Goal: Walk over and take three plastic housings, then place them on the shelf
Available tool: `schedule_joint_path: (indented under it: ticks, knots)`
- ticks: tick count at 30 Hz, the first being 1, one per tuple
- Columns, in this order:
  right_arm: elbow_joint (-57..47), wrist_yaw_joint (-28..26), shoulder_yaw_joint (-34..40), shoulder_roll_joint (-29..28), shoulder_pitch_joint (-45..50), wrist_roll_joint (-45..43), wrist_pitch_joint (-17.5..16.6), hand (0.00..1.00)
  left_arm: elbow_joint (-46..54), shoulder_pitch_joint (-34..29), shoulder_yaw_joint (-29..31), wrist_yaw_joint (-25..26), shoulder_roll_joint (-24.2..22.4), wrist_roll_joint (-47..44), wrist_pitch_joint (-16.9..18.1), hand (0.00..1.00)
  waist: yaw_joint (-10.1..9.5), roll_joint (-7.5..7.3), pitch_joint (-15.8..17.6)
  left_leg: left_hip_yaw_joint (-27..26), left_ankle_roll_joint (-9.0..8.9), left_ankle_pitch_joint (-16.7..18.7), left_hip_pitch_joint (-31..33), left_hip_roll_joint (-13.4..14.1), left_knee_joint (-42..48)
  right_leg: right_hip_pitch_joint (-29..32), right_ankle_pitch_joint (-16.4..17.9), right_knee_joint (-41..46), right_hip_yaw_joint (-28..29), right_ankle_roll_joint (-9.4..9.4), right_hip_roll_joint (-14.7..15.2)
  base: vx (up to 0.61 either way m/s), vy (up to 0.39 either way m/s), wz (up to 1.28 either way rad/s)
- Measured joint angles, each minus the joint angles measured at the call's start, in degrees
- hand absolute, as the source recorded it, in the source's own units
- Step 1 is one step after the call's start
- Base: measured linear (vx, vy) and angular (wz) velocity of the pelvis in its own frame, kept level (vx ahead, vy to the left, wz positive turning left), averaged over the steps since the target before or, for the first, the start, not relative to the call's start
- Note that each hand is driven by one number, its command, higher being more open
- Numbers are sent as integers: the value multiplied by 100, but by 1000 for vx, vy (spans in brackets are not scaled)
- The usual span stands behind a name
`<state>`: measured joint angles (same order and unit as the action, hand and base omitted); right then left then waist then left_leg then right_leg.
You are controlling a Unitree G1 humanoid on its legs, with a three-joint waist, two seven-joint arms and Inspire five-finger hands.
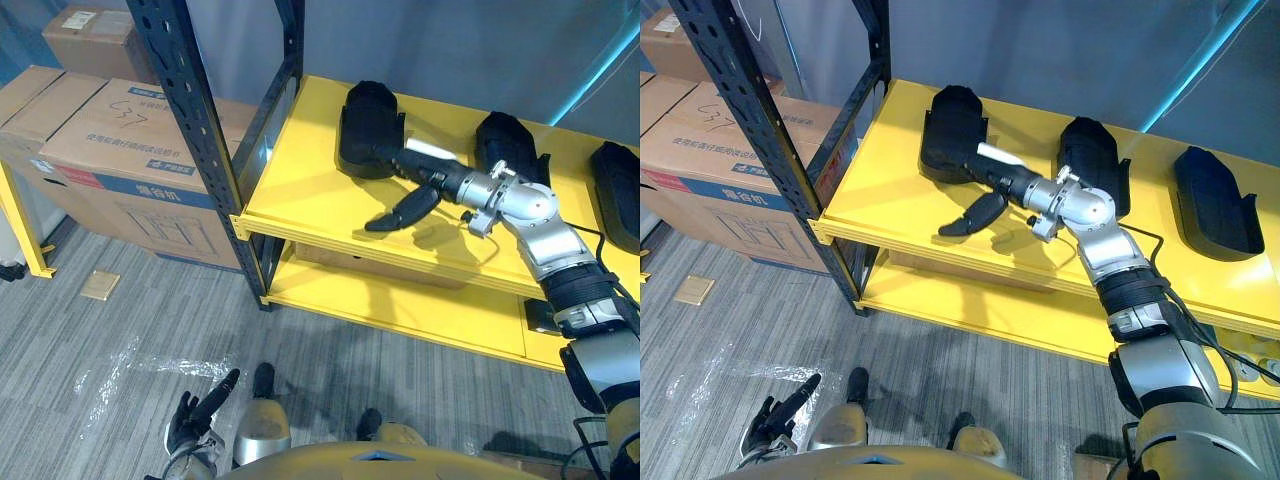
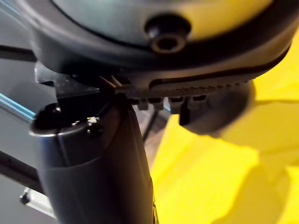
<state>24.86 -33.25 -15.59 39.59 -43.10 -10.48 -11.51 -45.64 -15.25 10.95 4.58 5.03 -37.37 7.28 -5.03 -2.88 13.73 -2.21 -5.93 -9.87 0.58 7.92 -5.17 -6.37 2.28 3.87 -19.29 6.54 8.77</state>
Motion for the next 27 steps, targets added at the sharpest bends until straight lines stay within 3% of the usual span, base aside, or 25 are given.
schedule_joint_path:
  ticks: [4, 16, 21, 27]
  knots:
    - [-490, 280, 416, 13, -183, -213, -47, 100, 0, -3, 10, -7, 8, 0, 0, 100, 0, -13, -8, -13, 0, 4, 1, 16, 0, 6, -1, -2, 9, -1, -12, 0, 0, 0]
    - [-412, 292, 178, 80, -321, 111, 243, 100, -112, 32, -7, -78, 39, 4, -3, 100, 3, 13, 29, 2, 2, -15, 140, 75, 2, 190, 11, 93, 26, -39, -60, -3, -1, 0]
    - [-23, 500, -44, 152, -870, 126, 354, 100, -89, 231, -121, -123, 80, -1, -3, 100, -28, 184, 438, 29, 14, -75, 420, 78, 2, 563, 18, 302, 56, -48, -38, -69, -8, 1]
    - [7, 509, -89, 342, -1163, 119, 469, 100, 115, 258, -157, -116, 171, 0, -3, 100, -105, 195, 680, 32, 27, -145, 538, 50, 10, 735, 39, 428, 60, -69, 5, 1, -4, 1]
